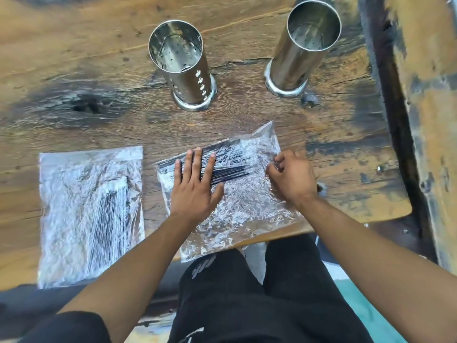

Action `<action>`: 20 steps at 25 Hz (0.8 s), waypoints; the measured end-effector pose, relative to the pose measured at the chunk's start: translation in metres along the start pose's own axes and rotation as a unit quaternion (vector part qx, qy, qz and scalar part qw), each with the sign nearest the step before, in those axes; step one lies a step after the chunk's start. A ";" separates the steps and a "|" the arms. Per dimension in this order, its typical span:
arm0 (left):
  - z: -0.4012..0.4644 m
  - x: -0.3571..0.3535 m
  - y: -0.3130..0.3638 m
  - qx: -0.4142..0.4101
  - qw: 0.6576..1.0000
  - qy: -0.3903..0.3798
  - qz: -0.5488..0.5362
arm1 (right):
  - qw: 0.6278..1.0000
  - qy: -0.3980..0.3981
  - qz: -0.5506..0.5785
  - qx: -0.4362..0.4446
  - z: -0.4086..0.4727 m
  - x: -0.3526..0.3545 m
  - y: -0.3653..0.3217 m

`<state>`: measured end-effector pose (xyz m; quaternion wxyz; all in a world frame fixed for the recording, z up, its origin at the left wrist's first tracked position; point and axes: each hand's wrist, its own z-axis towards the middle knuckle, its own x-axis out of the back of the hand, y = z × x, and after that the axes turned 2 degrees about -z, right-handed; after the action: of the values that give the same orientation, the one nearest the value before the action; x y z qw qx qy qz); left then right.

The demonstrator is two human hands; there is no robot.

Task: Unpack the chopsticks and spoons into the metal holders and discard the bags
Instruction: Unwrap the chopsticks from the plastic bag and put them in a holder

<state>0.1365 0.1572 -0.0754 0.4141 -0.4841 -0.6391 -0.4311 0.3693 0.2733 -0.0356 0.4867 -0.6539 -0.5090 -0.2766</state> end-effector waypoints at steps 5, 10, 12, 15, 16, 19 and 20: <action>0.000 0.004 -0.002 0.003 1.000 -0.015 -0.006 | 0.999 -0.011 0.027 -0.013 0.003 -0.002 0.005; 0.006 0.023 0.009 0.042 0.998 -0.041 -0.005 | 0.999 -0.043 0.015 0.000 0.010 0.004 0.004; 0.010 0.031 0.022 0.073 0.997 -0.017 -0.026 | 0.999 -0.054 0.003 -0.002 0.010 0.006 0.002; 0.021 0.033 0.054 0.049 0.998 0.025 -0.034 | 0.997 -0.078 -0.004 -0.004 0.013 0.008 0.003; 0.026 0.031 0.064 0.027 0.999 0.022 -0.031 | 0.996 -0.089 -0.005 -0.004 0.015 0.009 0.004; 0.036 0.018 0.078 0.007 1.000 -0.006 -0.022 | 0.992 -0.118 0.018 -0.027 0.026 0.015 0.005; 0.037 0.014 0.078 0.014 1.000 -0.015 -0.018 | 0.991 -0.129 0.026 -0.032 0.030 0.018 0.006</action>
<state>0.2061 0.2089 -0.0609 0.4033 -0.4726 -0.6600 -0.4223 0.3764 0.3075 -0.0336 0.4028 -0.7121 -0.5415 -0.1936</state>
